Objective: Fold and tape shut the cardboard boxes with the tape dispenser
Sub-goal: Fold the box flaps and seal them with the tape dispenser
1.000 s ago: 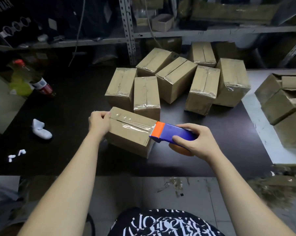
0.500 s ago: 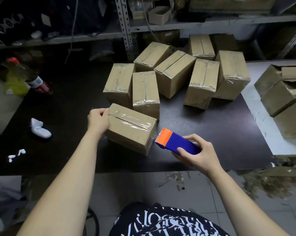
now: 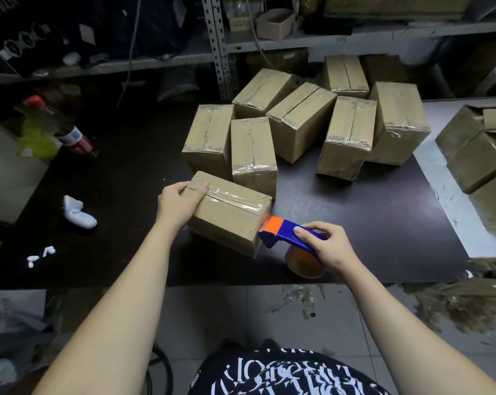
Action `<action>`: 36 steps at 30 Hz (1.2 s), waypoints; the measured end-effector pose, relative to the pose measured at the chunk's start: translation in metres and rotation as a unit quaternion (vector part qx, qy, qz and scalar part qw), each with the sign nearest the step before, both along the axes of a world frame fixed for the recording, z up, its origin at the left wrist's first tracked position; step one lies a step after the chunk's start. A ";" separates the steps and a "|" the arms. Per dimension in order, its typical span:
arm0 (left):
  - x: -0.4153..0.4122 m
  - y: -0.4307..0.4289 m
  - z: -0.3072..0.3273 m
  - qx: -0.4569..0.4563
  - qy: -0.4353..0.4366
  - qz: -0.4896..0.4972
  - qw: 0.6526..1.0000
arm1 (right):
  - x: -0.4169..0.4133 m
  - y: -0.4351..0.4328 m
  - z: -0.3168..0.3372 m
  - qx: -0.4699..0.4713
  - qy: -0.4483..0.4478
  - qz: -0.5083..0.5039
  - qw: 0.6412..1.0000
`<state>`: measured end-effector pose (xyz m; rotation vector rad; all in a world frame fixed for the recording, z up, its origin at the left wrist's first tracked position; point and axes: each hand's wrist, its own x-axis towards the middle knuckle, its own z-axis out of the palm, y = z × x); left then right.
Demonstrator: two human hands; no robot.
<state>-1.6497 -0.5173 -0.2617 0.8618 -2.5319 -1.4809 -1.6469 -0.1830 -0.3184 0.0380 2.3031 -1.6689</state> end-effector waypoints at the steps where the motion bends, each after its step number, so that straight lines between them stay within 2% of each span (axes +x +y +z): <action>1: 0.001 -0.001 0.000 0.000 0.001 0.010 1.000 | 0.001 0.000 -0.003 -0.007 -0.003 -0.010 1.000; 5: 0.003 -0.001 -0.003 -0.002 -0.002 0.033 0.999 | 0.005 0.001 -0.012 0.017 0.001 -0.054 0.998; 10: 0.010 0.005 -0.007 -0.032 -0.001 0.116 0.993 | 0.002 0.003 -0.004 -0.036 0.019 -0.163 0.986; 13: 0.020 0.010 -0.011 -0.045 -0.014 0.162 0.986 | 0.002 -0.005 -0.003 -0.048 0.022 -0.162 0.985; 17: 0.032 0.010 -0.014 -0.041 -0.009 0.151 0.988 | 0.005 -0.014 -0.008 -0.013 0.028 -0.134 0.990; 20: 0.040 0.006 -0.017 -0.031 0.000 0.115 0.993 | 0.008 -0.017 -0.010 0.034 0.047 -0.096 0.994; 22: 0.046 0.006 -0.018 -0.038 -0.013 0.103 0.994 | 0.007 -0.019 -0.011 0.102 0.091 -0.050 0.989; 25: 0.054 0.007 -0.017 -0.037 -0.033 0.114 0.992 | 0.007 -0.023 -0.011 0.203 0.132 0.016 0.970; 28: 0.057 0.008 -0.017 -0.047 -0.050 0.128 0.989 | 0.011 -0.030 -0.013 0.264 0.156 0.051 0.950; 33: 0.069 0.016 -0.019 -0.018 -0.039 0.142 0.989 | 0.015 -0.045 -0.016 0.319 0.138 0.068 0.935; 36: 0.077 0.015 -0.019 -0.020 -0.028 0.108 0.994 | 0.016 -0.057 -0.010 0.341 0.140 0.027 0.929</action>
